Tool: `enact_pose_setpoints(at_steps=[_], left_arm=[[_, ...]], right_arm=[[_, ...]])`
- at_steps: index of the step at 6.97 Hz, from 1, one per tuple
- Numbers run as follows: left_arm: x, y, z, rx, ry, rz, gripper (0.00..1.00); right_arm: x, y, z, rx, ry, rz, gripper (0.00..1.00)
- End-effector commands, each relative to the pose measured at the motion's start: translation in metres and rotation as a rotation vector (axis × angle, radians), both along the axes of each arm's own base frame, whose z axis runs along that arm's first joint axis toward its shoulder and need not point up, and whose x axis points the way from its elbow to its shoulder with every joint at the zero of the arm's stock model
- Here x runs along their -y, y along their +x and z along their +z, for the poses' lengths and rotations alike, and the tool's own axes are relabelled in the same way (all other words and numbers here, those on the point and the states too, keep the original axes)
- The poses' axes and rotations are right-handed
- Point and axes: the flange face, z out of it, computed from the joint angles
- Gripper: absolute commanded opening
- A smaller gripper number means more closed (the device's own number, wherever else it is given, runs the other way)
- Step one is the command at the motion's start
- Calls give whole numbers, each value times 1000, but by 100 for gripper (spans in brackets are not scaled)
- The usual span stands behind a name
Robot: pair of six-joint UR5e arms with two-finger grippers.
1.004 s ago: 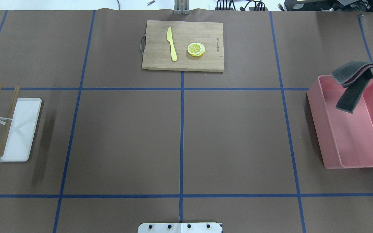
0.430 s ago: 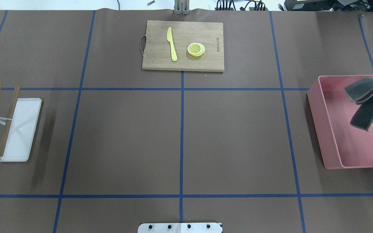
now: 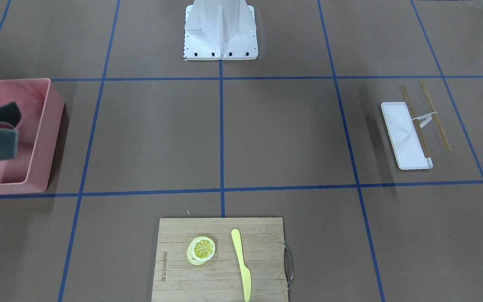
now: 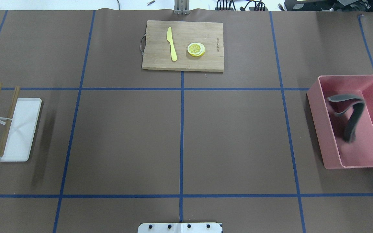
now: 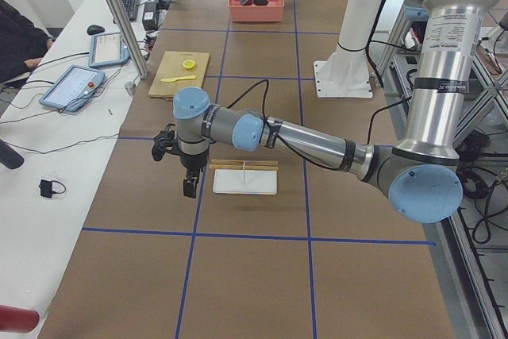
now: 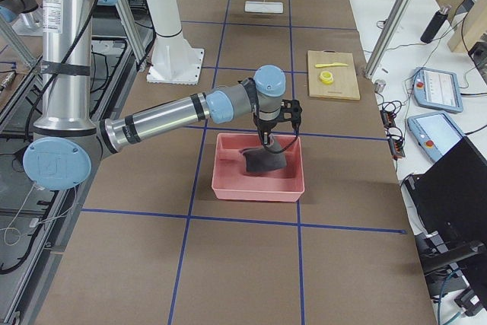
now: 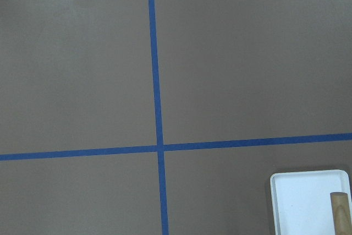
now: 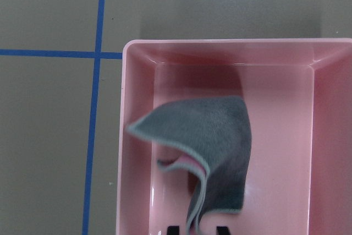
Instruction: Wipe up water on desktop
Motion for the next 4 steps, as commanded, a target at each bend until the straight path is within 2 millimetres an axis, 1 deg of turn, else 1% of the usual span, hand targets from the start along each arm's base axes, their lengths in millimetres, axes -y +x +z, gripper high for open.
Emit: enact_pose_setpoints(at_steps=[1,2,3,4], left_arm=[[0,1,3,2,-4,1,98],[0,0,4,2,-7,0,98],[0,0,3,2,-6,0,98],[0,0,3,2,-6,0,98]], right_arm=[[0,19,16,-16,-28,43,100],[3,27,19,-77,2,65,100],[6,28,30,-189,84,27,100],[9,36,44,-265,127,-54,100]])
